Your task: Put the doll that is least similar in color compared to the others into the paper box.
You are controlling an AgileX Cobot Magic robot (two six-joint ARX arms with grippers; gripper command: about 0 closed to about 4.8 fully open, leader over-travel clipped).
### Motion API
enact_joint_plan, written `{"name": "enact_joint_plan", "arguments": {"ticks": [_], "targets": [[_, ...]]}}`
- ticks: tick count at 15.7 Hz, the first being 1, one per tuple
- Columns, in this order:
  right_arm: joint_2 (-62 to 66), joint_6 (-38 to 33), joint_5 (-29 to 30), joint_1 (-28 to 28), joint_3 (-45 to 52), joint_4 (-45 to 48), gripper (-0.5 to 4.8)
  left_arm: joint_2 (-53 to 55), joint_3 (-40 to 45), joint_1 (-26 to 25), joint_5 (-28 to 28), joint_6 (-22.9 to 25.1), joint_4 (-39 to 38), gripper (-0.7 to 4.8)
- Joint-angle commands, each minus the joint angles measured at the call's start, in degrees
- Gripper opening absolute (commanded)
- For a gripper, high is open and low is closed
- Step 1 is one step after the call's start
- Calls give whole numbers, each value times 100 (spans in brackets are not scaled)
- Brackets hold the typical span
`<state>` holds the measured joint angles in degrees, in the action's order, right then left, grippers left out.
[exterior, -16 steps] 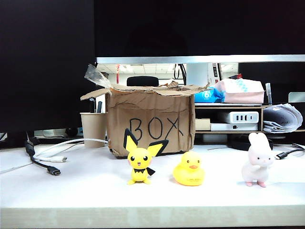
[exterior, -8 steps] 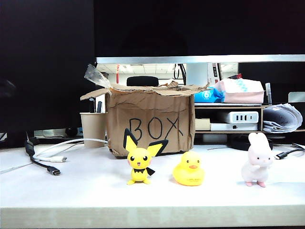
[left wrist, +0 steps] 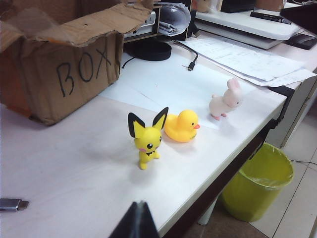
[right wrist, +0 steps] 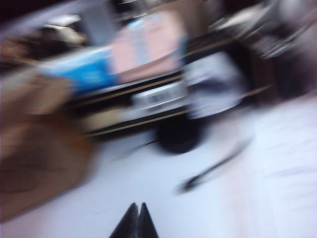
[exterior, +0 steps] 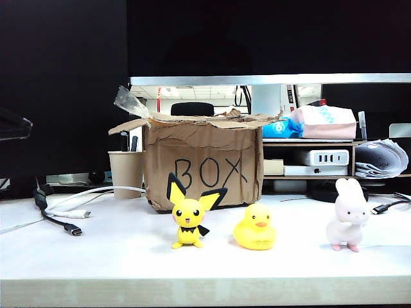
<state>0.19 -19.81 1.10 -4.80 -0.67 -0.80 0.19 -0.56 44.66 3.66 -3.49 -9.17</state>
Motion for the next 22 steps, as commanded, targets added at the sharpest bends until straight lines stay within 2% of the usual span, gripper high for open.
{"name": "enact_joint_plan", "arguments": {"ticks": [1,3,6,9,12,13,17,20,22], "targets": [[2,-457,879,-4,-55,-280,-6,0,2,-11,17,2,-96,-5],[15,-1049,1263,-4,-409,-1178,-6,0,2,-11,17,4,-96,-5],[46,-1084,1344,-4,-671,-1709,-6,0,2,-11,17,2,-94,-5],[304,-1320,1539,-7,-903,-1700,-6,0,2,-11,17,2,-94,-5],[1075,-1169,1731,-13,-1375,-1749,-6,0,2,-11,15,2,-94,-5],[1606,-887,1814,-39,-1700,-1845,-6,0,2,-11,17,2,-94,-5],[4325,1749,1950,-385,-3727,-3716,-6,0,2,-11,15,2,-94,-5],[5554,2691,1956,-800,-4483,-4304,-6,0,2,-11,15,2,-94,-6],[6373,2951,1956,-1080,-4852,-4527,-6,0,2,-11,13,2,-94,-5]]}}
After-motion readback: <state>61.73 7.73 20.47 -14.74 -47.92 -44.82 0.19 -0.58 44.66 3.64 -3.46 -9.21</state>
